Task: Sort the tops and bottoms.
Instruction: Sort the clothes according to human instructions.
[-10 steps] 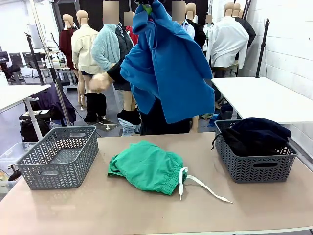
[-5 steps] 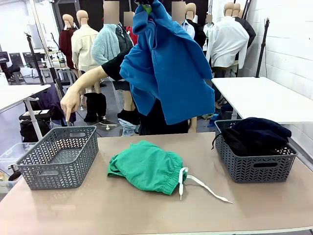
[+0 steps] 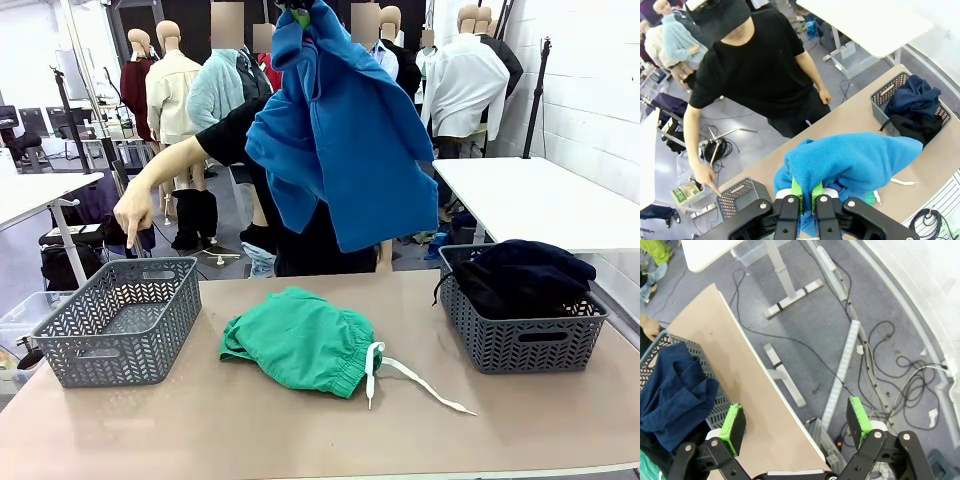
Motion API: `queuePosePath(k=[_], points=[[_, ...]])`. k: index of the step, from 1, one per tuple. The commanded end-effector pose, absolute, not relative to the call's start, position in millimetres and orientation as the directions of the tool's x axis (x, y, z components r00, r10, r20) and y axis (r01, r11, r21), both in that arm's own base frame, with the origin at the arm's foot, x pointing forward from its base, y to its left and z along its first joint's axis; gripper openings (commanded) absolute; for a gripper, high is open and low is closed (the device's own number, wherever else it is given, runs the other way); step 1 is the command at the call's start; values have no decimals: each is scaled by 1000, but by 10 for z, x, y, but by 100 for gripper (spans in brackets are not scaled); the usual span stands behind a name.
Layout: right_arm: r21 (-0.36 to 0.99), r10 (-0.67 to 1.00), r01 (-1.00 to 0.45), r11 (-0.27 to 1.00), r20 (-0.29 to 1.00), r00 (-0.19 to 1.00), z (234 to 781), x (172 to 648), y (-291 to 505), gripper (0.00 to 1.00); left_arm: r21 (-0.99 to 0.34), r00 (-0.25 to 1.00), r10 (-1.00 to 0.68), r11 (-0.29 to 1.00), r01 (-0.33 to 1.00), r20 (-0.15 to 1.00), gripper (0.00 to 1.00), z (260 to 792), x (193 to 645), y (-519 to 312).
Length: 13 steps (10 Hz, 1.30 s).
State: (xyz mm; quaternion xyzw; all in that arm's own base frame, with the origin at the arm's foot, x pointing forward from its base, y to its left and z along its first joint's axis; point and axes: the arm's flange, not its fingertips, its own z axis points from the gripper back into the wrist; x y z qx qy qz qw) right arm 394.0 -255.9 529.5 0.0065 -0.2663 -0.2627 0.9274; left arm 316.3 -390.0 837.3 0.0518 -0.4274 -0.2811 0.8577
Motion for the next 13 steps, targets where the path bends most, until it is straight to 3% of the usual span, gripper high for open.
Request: queuePosePath(k=[1, 7, 10, 13], points=[[135, -477, 477, 868, 491, 729, 5287, 3926, -2561, 100, 328, 456, -529, 831, 450, 716, 0, 8397, 3143, -3848], [135, -477, 477, 868, 491, 729, 5287, 3926, -2561, 100, 329, 477, -526, 837, 438, 704, 0, 8373, 3163, -3900], [135, -477, 477, 868, 491, 729, 5287, 3926, -2561, 100, 362, 411, -475, 874, 325, 778, 0, 8664, 3306, -3541], [135, -477, 477, 868, 491, 729, 5287, 3926, -2561, 100, 293, 385, -320, 947, 128, 865, 0, 8879, 3489, -2850]])
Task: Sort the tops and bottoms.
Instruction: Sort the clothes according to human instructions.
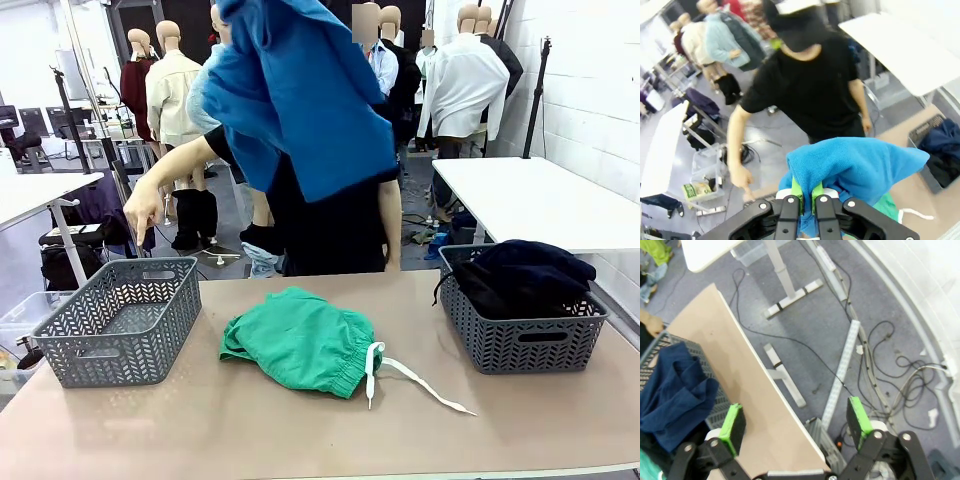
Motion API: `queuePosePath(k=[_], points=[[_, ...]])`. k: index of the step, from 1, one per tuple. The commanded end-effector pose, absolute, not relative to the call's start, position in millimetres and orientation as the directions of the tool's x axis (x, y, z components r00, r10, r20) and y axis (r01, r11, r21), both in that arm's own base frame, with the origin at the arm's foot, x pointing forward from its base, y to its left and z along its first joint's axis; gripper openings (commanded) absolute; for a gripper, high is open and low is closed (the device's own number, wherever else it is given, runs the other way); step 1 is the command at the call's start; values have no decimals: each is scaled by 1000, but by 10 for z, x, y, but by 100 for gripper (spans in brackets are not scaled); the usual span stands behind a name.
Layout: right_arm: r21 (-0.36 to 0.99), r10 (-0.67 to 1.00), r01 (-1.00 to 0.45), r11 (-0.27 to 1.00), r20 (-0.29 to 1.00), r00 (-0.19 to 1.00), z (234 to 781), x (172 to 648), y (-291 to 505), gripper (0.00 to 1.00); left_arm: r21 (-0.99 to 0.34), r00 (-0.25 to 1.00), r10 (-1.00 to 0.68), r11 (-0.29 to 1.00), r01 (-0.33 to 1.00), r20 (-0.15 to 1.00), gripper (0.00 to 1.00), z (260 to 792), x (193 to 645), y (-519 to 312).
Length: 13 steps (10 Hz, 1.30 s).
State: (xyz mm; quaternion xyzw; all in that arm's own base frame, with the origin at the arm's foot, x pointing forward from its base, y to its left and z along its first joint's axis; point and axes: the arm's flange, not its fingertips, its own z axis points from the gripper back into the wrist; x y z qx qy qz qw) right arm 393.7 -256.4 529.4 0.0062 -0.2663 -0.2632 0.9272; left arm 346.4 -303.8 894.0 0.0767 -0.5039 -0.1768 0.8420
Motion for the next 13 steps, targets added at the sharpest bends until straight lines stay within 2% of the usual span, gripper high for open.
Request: queuePosePath(k=[1, 4, 6, 8, 13], points=[[135, -477, 477, 868, 491, 729, 5287, 3926, -2561, 100, 267, 389, -264, 963, 47, 883, 0, 8925, 3587, -2529], [135, -477, 477, 868, 491, 729, 5287, 3926, -2561, 100, 139, 398, -28, 958, -251, 917, 0, 8915, 3945, -1305], [135, -477, 477, 868, 491, 729, 5287, 3926, -2561, 100, 82, 419, 54, 950, -301, 906, 0, 8711, 4082, -749], [135, -477, 477, 868, 491, 729, 5287, 3926, -2561, 100, 33, 508, 149, 943, -332, 848, 0, 8424, 4226, -368], [135, -477, 477, 868, 491, 729, 5287, 3926, -2561, 100, 21, 716, 248, 939, -344, 652, 0, 7434, 4289, -138]])
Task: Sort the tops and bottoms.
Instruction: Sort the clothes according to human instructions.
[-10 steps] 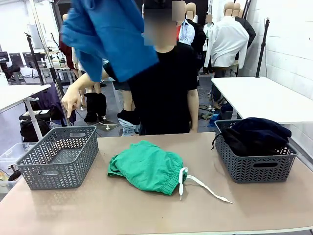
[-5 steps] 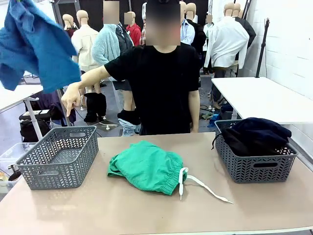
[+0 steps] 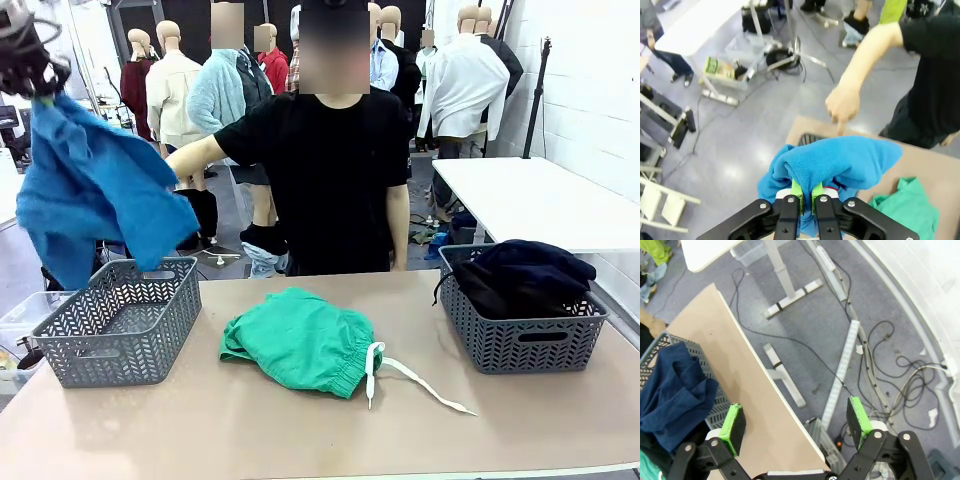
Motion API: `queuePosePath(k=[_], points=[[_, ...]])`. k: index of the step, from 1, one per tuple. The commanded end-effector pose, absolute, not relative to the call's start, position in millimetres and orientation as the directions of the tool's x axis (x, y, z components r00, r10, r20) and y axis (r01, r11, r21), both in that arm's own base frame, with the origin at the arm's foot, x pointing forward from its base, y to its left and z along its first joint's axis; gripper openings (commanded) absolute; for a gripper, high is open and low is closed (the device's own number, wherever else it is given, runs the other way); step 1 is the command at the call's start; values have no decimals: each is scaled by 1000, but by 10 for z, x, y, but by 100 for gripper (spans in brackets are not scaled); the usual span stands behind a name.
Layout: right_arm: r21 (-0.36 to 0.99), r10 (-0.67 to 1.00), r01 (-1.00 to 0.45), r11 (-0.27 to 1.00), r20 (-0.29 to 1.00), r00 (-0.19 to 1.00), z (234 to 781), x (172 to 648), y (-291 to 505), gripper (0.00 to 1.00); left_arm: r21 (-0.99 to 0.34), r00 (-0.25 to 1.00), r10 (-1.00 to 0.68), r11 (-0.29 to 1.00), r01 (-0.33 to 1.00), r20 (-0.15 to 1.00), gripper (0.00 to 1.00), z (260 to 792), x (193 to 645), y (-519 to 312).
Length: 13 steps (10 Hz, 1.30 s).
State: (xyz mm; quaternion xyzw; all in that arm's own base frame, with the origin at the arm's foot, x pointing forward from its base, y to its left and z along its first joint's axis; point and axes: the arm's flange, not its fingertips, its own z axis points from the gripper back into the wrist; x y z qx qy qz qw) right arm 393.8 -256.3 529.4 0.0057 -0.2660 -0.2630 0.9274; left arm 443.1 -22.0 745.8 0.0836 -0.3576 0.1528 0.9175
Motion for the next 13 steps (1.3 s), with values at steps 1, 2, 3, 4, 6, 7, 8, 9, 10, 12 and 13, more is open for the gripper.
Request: queuePosePath(k=[1, 2, 3, 4, 6, 7, 8, 9, 10, 12, 13], points=[[135, -477, 477, 868, 491, 729, 5287, 3926, -2561, 100, 18, 759, 252, 945, -327, 600, 0, 7205, 4258, -172], [135, -477, 477, 868, 491, 729, 5287, 3926, -2561, 100, -12, 797, 261, 953, -303, 545, 0, 6987, 4219, -232], [135, -477, 477, 868, 491, 729, 5287, 3926, -2561, 100, -8, 818, 254, 956, -292, 517, 0, 6788, 4226, -268], [135, -477, 477, 868, 491, 729, 5287, 3926, -2561, 100, -4, 827, 273, 950, -311, 491, 0, 6620, 4285, -261], [135, -477, 477, 868, 491, 729, 5287, 3926, -2561, 100, 1, 871, 297, 946, -323, 391, 0, 6245, 4413, -204], [135, -477, 477, 868, 491, 729, 5287, 3926, -2561, 100, 34, 875, 306, 939, -343, 375, 0, 6061, 4446, -200], [135, -477, 477, 868, 491, 729, 5287, 3926, -2561, 100, 26, 856, 321, 932, -362, 405, 0, 6166, 4388, -304], [135, -477, 477, 868, 491, 729, 5287, 3926, -2561, 100, 23, 867, 300, 941, -336, 397, 0, 6108, 4419, -240], [135, -477, 477, 868, 491, 729, 5287, 3926, -2561, 100, 23, 867, 300, 941, -336, 397, 0, 6108, 4419, -240], [135, -477, 477, 868, 491, 729, 5287, 3926, -2561, 100, 23, 867, 300, 941, -336, 397, 0, 6108, 4419, -240], [135, -477, 477, 868, 491, 729, 5287, 3926, -2561, 100, 27, 871, 302, 941, -338, 388, 0, 6056, 4435, -257]])
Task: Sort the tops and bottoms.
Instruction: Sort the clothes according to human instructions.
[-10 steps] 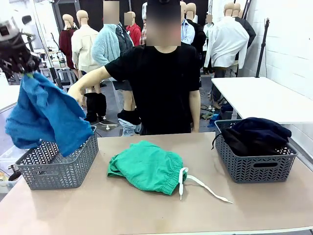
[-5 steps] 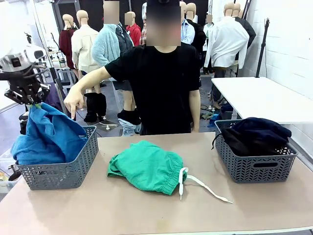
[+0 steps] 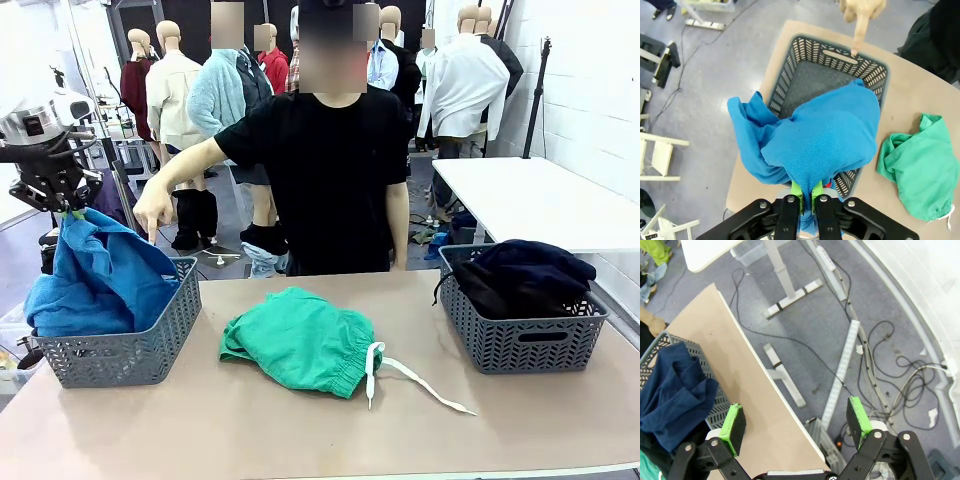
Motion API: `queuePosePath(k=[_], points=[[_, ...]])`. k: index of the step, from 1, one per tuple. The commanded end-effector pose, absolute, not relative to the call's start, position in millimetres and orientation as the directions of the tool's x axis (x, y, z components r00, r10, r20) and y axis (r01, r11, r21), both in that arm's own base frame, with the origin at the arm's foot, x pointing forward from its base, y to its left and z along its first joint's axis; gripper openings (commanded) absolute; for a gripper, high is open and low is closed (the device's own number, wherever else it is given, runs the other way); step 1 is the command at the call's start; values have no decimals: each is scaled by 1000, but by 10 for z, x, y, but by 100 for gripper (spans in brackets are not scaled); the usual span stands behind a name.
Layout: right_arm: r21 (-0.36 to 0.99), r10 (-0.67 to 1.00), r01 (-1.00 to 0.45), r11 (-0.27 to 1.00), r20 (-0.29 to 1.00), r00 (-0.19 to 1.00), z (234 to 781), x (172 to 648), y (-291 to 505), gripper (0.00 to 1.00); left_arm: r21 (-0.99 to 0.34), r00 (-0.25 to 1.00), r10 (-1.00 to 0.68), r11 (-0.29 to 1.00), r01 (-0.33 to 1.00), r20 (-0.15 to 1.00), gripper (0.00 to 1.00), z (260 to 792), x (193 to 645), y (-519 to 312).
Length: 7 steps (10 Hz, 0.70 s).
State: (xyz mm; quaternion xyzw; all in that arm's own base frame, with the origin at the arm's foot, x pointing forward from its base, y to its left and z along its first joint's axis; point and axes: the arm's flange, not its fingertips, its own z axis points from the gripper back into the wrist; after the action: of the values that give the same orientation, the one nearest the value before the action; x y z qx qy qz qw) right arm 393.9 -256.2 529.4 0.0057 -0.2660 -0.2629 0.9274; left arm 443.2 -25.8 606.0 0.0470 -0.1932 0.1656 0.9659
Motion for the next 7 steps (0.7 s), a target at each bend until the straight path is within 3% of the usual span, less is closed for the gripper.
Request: queuePosePath(k=[1, 7], points=[[135, -477, 477, 868, 491, 729, 5287, 3926, -2561, 100, 30, 902, 303, 944, -327, 307, 0, 5861, 4660, -269], [135, -477, 477, 868, 491, 729, 5287, 3926, -2561, 100, 22, 951, 308, 951, -307, -39, 0, 4771, 5378, -229]])
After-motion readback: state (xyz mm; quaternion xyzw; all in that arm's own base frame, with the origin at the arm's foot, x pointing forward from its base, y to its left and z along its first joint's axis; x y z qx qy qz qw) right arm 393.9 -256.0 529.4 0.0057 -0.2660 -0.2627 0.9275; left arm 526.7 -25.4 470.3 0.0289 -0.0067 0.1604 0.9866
